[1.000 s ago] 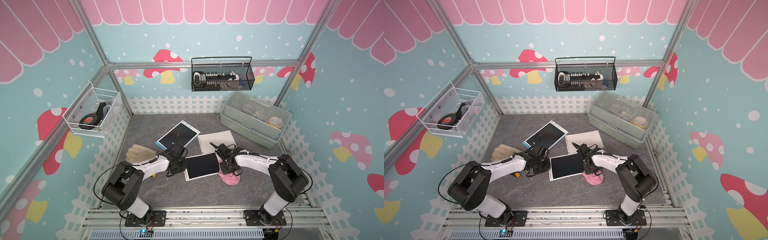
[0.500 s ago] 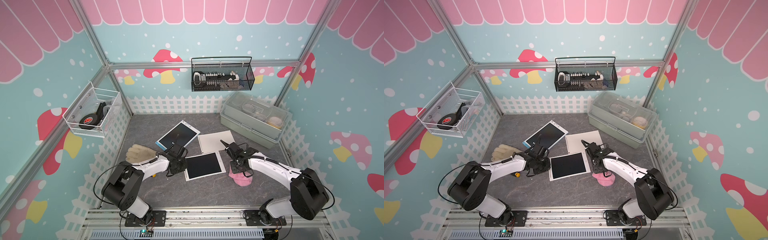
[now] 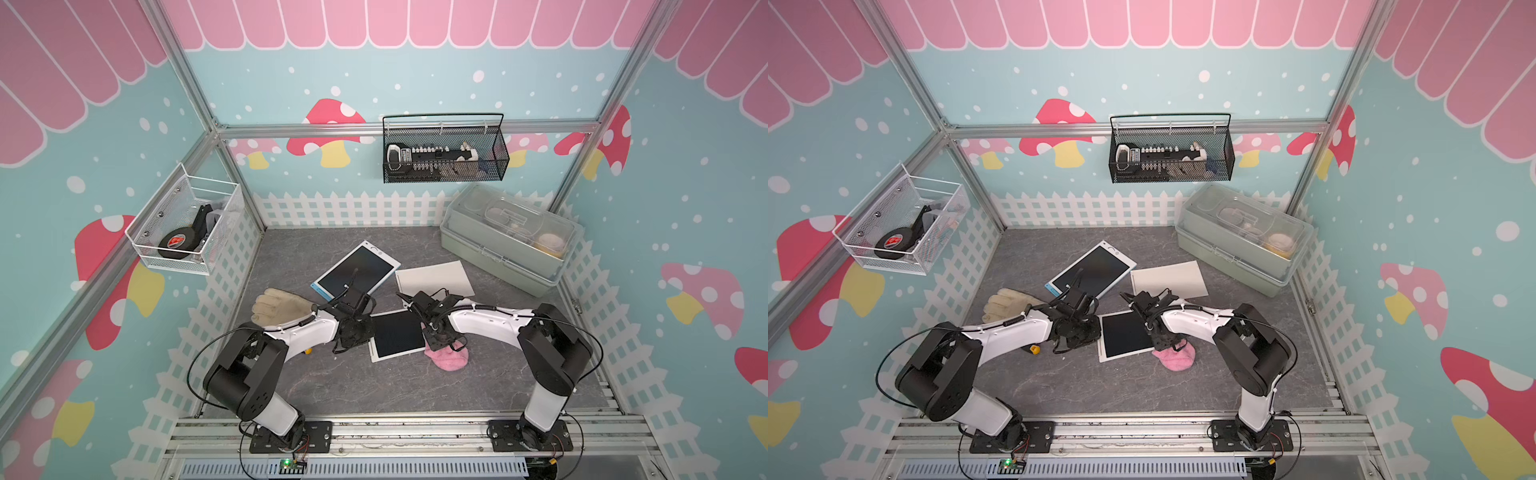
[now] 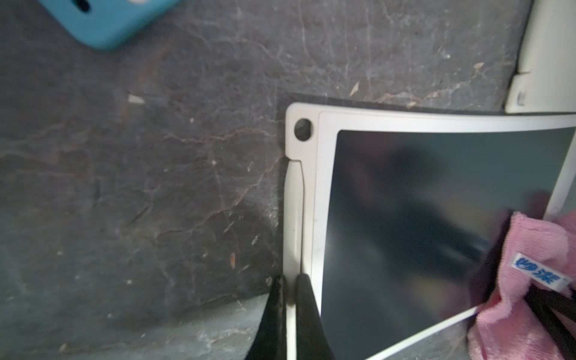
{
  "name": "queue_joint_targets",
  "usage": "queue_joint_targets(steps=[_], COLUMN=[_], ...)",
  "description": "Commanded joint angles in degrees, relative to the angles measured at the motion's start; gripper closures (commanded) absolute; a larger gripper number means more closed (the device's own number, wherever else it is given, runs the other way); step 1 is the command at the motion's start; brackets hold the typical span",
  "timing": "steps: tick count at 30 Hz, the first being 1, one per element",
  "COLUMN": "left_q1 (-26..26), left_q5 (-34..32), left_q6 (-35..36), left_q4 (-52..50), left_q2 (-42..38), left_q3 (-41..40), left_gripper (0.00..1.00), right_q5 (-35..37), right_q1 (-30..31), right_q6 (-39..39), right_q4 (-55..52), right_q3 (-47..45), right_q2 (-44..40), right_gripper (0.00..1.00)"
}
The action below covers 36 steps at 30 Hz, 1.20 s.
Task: Wipe the drawing tablet
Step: Wipe the dirt from the drawing tablet.
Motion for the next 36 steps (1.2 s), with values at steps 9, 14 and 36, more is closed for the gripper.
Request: queue_joint_targets(steps=[9, 14, 36], left_q1=[0.26, 0.18, 0.16], left_q5=[-1.27, -1.19, -1.2], left_q6=[0.06, -0.03, 0.19], left_q4=[-7.68, -7.67, -7.65], left_q2=[4.42, 4.18, 4.14], left_q3=[-2.85, -2.87, -3.05], left_gripper=[0.97, 0.97, 0.97], right_q5=[-1.98, -1.67, -4.52], right_q1=[2.74, -0.76, 2.66], right_q6=[0.42, 0.41, -0.25], right_q4=[-1.46, -2.13, -2.38], right_q3=[0.85, -1.19, 3.26], right_q2=[-0.03, 1.03, 2.75], right_gripper=[1.0, 1.0, 1.0])
